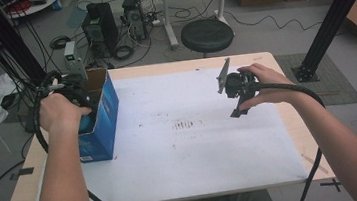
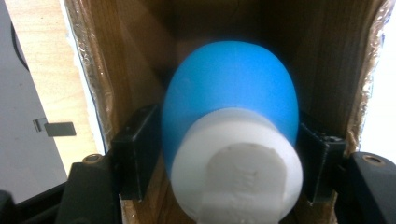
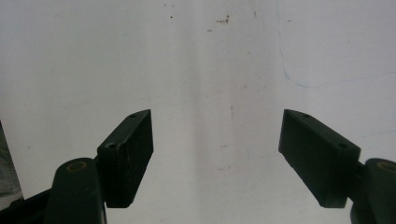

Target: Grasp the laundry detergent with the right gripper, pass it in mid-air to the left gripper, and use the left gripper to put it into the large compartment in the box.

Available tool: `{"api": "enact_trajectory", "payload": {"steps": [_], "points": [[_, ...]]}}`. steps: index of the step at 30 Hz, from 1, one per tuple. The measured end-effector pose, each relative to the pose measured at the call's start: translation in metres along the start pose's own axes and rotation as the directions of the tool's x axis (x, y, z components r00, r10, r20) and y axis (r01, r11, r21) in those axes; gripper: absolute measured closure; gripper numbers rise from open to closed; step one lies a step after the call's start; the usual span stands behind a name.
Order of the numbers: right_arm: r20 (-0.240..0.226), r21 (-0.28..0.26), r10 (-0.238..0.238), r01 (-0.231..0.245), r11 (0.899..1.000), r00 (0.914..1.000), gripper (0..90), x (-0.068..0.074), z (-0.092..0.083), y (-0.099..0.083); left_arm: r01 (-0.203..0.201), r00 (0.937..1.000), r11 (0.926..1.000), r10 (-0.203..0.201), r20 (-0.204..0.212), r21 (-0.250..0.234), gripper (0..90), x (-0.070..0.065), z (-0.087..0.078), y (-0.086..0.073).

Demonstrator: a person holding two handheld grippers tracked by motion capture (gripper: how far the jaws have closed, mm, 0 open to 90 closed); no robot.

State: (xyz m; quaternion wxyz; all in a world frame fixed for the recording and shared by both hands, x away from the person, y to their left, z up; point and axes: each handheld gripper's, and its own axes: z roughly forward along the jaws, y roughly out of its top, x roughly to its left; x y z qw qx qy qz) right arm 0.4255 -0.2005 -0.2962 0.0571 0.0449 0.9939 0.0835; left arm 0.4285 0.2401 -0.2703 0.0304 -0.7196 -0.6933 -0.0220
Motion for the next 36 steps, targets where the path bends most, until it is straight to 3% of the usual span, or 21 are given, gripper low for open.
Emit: {"api": "enact_trajectory", "payload": {"steps": [8,14,16,22,26,28,30,36], "points": [[0.001,0.000,0.004,-0.004,1.000,1.0000,26.3,-0.001,-0.002,-0.002,-0.008,1.0000,0.9998,0.008,-0.004,-0.018,27.6,0.000,-0.011,-0.001],[0.000,-0.005,0.009,-0.009,1.000,1.0000,26.2,0.000,-0.003,-0.002,-0.047,0.9988,0.9979,0.047,-0.016,-0.043,24.0,-0.004,-0.027,-0.003],[-0.002,-0.008,0.011,-0.011,1.000,0.9999,26.1,0.001,-0.002,-0.001,-0.066,0.9974,0.9961,0.065,-0.030,-0.059,22.5,-0.006,-0.034,-0.004],[-0.006,-0.011,0.019,-0.019,1.000,0.9998,25.9,-0.001,-0.004,-0.002,-0.131,0.9914,0.9845,0.129,-0.021,-0.117,19.4,-0.015,-0.062,-0.008],[-0.003,-0.016,0.019,-0.019,1.000,0.9998,25.5,-0.002,-0.007,-0.003,-0.178,0.9839,0.9703,0.178,-0.015,-0.163,17.9,-0.029,-0.079,-0.011],[-0.002,-0.020,0.025,-0.025,1.000,0.9997,25.4,-0.003,-0.009,-0.004,-0.203,0.9782,0.9588,0.208,0.002,-0.198,17.3,-0.038,-0.085,-0.013],[-0.002,-0.030,0.031,-0.031,0.999,0.9995,25.2,-0.003,-0.011,-0.004,-0.244,0.9676,0.9465,0.252,0.011,-0.211,16.9,-0.049,-0.088,-0.013],[-0.007,-0.036,0.045,-0.045,0.998,0.9990,25.0,-0.002,-0.015,-0.008,-0.349,0.9274,0.9034,0.371,0.047,-0.249,15.5,-0.084,-0.087,-0.013]]}}
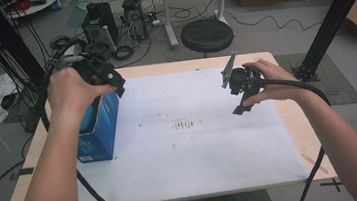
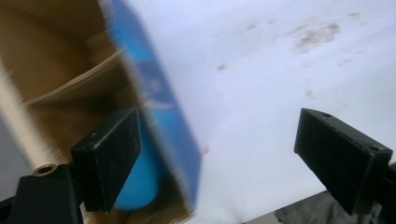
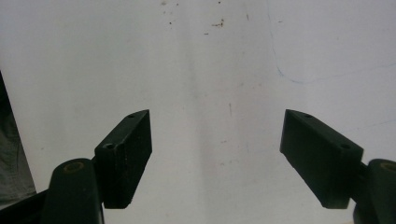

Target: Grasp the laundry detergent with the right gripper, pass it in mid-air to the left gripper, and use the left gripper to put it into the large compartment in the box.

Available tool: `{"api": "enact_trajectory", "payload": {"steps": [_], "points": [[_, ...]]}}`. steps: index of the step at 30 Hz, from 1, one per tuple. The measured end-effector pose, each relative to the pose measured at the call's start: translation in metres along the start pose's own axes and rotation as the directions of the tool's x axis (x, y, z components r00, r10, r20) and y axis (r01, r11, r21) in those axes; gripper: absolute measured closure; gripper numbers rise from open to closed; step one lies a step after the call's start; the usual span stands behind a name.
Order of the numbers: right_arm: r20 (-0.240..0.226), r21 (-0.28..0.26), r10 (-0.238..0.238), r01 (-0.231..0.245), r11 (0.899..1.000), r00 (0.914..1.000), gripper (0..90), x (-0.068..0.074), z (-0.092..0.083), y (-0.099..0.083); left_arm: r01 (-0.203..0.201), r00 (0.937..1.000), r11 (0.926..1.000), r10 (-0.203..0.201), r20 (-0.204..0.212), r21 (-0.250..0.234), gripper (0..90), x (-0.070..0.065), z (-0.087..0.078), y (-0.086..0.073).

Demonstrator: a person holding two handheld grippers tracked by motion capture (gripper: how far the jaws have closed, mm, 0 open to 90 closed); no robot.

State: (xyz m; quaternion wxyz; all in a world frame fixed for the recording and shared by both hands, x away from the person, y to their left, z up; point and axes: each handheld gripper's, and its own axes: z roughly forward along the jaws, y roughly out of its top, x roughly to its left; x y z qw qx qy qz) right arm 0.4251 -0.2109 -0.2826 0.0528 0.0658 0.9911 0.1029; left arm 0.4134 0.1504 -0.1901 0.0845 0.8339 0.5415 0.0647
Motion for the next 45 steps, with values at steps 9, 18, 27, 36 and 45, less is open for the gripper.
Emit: {"api": "enact_trajectory", "payload": {"steps": [9,18,27,36,45], "points": [[-0.013,-0.019,0.020,-0.020,1.000,0.9997,22.7,-0.007,-0.007,-0.004,-0.116,0.9887,0.9926,0.119,0.092,-0.038,15.2,-0.040,0.029,0.013],[-0.012,-0.021,0.029,-0.029,0.999,0.9995,21.5,-0.009,-0.010,-0.008,-0.192,0.9690,0.9810,0.194,0.152,-0.032,15.0,-0.069,0.056,0.026],[-0.010,-0.011,0.036,-0.036,0.999,0.9993,21.5,-0.007,-0.013,-0.012,-0.209,0.9626,0.9774,0.212,0.169,-0.036,14.9,-0.080,0.062,0.030],[-0.003,-0.010,0.039,-0.039,0.999,0.9992,21.5,-0.005,-0.014,-0.015,-0.232,0.9585,0.9724,0.233,0.164,-0.028,14.9,-0.086,0.064,0.031],[-0.009,-0.014,0.029,-0.029,0.999,0.9995,21.5,-0.005,-0.010,-0.014,-0.235,0.9564,0.9717,0.235,0.173,-0.024,14.9,-0.088,0.066,0.032]]}}
